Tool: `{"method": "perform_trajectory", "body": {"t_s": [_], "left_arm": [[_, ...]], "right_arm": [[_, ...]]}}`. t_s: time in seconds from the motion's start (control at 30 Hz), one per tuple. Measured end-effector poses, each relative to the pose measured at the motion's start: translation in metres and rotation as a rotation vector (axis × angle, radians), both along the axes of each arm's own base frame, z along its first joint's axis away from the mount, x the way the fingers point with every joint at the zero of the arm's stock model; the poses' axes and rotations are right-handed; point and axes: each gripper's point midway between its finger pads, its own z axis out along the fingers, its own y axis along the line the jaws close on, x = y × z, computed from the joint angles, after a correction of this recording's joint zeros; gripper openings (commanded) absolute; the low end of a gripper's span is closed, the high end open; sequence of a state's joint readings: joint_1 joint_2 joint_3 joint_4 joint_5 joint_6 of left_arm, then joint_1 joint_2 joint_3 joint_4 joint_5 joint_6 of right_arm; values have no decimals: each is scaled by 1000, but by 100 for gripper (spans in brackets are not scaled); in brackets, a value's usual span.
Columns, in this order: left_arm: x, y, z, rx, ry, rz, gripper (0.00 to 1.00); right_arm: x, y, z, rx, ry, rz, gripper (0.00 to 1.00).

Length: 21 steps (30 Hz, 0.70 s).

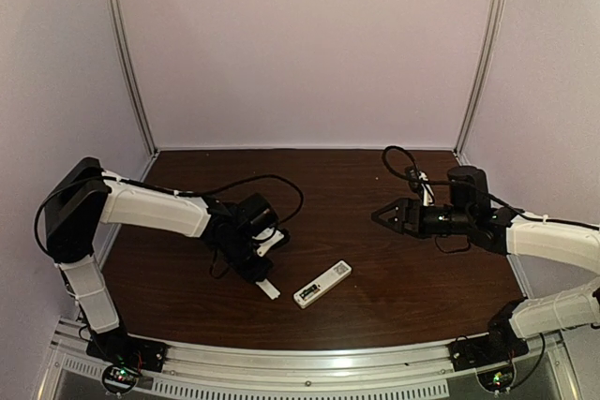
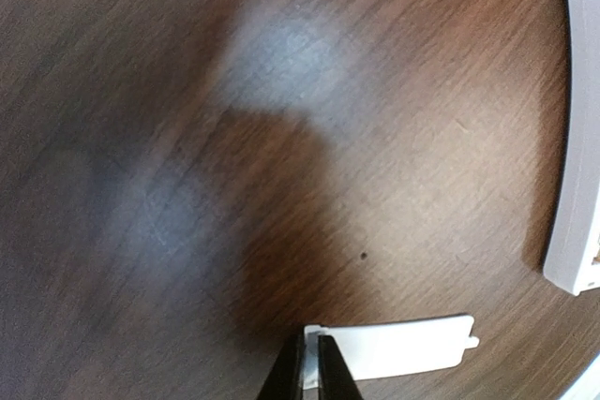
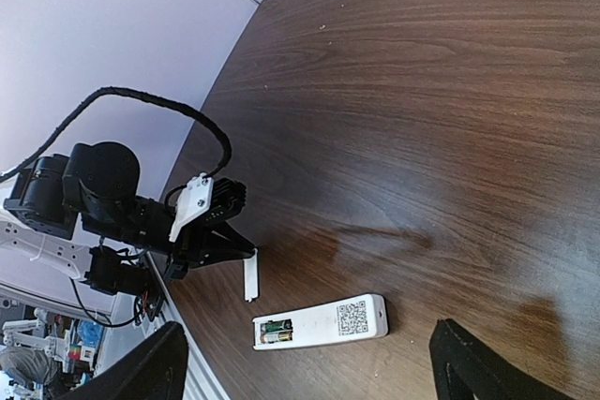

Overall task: Load the batteries into the remote control
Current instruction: Pick up the battery cover from the center of the board.

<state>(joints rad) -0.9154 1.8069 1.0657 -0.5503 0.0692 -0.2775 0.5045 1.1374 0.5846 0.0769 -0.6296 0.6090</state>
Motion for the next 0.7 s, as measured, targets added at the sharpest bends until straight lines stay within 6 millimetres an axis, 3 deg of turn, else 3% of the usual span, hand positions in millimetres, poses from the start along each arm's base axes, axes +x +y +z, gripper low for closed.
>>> {"method": "perform_trajectory", "body": {"t_s": [0.2,0.53,0.7], "left_arm": [[-2,0,-1,-7,2,-2,0],[-2,0,0,-17,-5,22,0],[-6,16,2,-27,22,46,0]], "right_arm": [[0,0,-2,-2,4,0,89],[2,5,1,-2,4,10,89],[0,11,4,-1,-2,31,88]]}}
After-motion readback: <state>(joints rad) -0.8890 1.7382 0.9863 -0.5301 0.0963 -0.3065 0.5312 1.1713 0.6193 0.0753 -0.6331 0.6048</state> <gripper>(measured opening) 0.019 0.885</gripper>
